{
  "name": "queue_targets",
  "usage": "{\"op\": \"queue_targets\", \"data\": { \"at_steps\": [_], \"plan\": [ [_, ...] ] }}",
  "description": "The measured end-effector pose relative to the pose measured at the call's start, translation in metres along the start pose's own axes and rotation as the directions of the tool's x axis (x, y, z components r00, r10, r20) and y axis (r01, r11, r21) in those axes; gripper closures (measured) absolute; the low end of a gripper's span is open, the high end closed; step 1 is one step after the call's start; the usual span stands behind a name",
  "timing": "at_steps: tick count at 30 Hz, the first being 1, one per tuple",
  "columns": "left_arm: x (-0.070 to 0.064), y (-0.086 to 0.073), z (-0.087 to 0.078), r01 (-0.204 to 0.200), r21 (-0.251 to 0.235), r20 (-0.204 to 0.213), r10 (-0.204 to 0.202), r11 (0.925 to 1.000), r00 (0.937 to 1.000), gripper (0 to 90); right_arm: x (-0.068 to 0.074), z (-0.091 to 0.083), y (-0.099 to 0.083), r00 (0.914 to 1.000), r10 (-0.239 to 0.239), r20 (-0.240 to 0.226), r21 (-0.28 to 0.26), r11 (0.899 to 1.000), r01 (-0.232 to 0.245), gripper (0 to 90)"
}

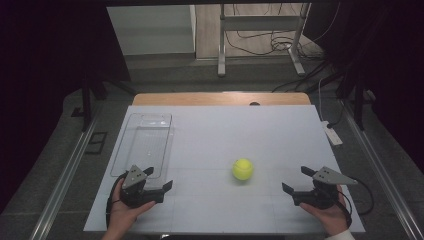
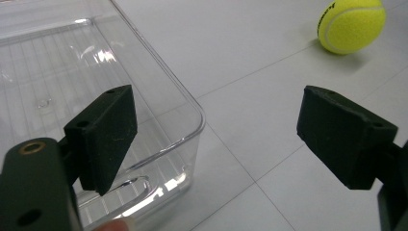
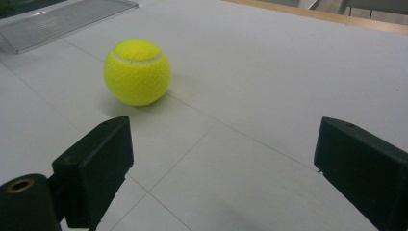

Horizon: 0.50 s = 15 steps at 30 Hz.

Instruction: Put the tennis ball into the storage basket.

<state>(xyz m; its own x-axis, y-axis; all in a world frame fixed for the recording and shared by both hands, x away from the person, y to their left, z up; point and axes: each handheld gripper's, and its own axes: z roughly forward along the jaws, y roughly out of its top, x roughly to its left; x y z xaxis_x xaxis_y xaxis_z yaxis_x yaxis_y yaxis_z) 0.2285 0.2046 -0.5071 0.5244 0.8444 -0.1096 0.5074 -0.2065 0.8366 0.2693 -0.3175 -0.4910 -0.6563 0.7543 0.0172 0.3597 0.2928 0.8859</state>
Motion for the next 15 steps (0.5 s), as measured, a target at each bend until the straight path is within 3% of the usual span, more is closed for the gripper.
{"op": "queue_targets", "data": {
  "at_steps": [15],
  "plan": [
    [-0.0004, 0.0042, -0.0002, 0.010, -0.014, -0.011, -0.010, 0.9999, 0.9999, 14.7, -0.0033, 0.0028, -0.0033, 0.9999, 0.006, -0.014, 0.018, 1.000, -0.006, 8.3]
  ]
}}
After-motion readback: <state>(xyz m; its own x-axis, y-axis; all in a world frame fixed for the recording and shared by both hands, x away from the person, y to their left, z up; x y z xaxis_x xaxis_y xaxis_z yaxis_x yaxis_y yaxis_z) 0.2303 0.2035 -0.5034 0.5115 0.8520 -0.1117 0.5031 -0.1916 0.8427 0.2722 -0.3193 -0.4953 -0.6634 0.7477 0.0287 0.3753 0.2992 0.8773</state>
